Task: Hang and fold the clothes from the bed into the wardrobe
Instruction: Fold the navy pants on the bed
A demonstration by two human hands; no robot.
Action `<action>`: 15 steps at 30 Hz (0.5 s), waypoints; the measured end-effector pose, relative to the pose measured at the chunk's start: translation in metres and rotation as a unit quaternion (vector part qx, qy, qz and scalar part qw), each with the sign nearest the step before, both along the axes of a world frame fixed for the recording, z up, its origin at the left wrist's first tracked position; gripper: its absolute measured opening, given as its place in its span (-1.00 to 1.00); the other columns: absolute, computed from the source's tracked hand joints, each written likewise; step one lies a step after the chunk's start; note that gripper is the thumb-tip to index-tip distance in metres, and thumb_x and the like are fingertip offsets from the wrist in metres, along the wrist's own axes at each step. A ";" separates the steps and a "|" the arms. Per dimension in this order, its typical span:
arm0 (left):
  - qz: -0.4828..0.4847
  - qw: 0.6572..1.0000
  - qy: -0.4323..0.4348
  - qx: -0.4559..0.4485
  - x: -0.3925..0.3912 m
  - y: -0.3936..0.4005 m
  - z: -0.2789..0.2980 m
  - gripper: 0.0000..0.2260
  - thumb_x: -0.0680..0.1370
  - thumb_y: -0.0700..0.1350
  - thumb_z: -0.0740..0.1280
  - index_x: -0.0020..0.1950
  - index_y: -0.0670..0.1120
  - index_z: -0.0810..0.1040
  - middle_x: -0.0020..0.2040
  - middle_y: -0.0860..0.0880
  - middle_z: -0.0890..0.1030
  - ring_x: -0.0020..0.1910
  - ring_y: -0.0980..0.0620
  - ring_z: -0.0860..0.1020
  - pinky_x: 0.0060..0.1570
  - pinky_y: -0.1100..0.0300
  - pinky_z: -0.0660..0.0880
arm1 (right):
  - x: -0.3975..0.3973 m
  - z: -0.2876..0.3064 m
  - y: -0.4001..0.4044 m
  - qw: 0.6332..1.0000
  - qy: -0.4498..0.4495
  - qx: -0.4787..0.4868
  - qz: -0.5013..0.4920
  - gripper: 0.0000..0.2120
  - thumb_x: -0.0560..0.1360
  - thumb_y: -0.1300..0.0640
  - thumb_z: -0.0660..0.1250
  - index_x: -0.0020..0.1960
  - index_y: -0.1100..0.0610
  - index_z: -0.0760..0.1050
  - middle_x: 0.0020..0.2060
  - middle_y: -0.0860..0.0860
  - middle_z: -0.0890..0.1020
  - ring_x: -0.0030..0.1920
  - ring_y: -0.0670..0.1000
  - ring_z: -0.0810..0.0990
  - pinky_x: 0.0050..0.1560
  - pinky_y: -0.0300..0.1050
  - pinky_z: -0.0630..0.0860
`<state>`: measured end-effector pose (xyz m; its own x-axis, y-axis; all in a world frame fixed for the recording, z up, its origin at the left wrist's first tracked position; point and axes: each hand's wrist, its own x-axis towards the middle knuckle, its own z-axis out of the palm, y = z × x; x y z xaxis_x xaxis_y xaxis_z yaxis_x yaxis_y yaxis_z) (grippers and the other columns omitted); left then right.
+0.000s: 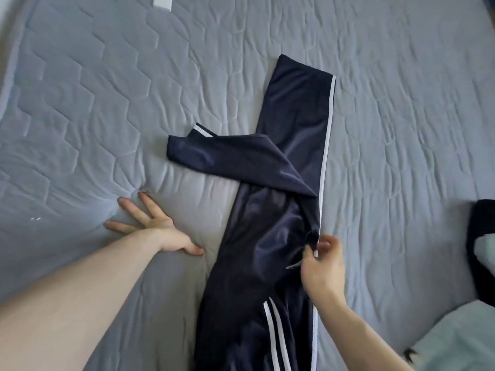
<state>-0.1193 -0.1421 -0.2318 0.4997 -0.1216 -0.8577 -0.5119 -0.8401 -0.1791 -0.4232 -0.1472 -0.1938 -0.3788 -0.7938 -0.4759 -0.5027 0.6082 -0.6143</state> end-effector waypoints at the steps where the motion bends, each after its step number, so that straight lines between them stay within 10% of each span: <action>1: -0.007 1.000 0.001 0.006 -0.001 -0.003 -0.003 0.72 -0.37 0.42 0.53 0.09 -0.07 -0.87 0.13 -0.29 -0.83 0.31 -0.65 -0.51 0.39 -0.57 0.00 | 0.002 0.002 -0.004 0.999 0.008 -0.036 0.008 -0.61 0.56 0.23 0.31 0.35 0.03 0.35 0.14 -0.08 0.50 0.19 0.07 0.52 0.15 0.00 0.49; 6: 0.023 1.000 -0.003 0.005 -0.004 -0.005 0.002 0.75 -0.28 0.36 0.63 0.13 -0.06 -0.88 0.23 -0.26 -0.80 -0.03 -0.55 -0.66 0.40 -0.55 -0.11 | 0.055 0.025 -0.064 0.957 0.036 -0.217 0.188 -0.47 0.44 0.13 0.35 0.38 -0.13 0.38 0.26 -0.22 0.43 0.30 -0.07 0.36 0.33 -0.04 0.38; 11: 0.046 0.998 -0.025 0.023 -0.010 -0.014 0.006 0.76 -0.23 0.35 0.65 0.24 -0.10 -0.83 0.27 -0.30 -0.77 0.28 -0.62 -0.54 0.44 -0.52 -0.03 | 0.119 0.014 -0.116 0.863 0.168 -0.144 0.454 -0.37 0.45 0.01 0.44 0.50 -0.06 0.39 0.45 -0.11 0.38 0.45 0.06 0.26 0.41 0.06 0.25; 15: 0.062 0.998 -0.030 0.010 -0.009 -0.014 -0.001 0.78 -0.29 0.30 0.66 0.23 -0.06 -0.83 0.30 -0.26 -0.76 0.07 -0.57 -0.63 0.39 -0.58 -0.03 | 0.132 0.004 -0.147 0.833 0.221 -0.134 0.489 -0.73 0.54 0.03 0.41 0.23 -0.04 0.55 0.24 -0.09 0.56 0.30 0.06 0.43 0.31 0.00 0.32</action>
<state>-0.1283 -0.1564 -0.2324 0.5604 -0.0389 -0.8273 -0.3922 -0.8923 -0.2237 -0.2912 -0.2937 -0.1897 0.4203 -0.8807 -0.2183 -0.8905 -0.3541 -0.2856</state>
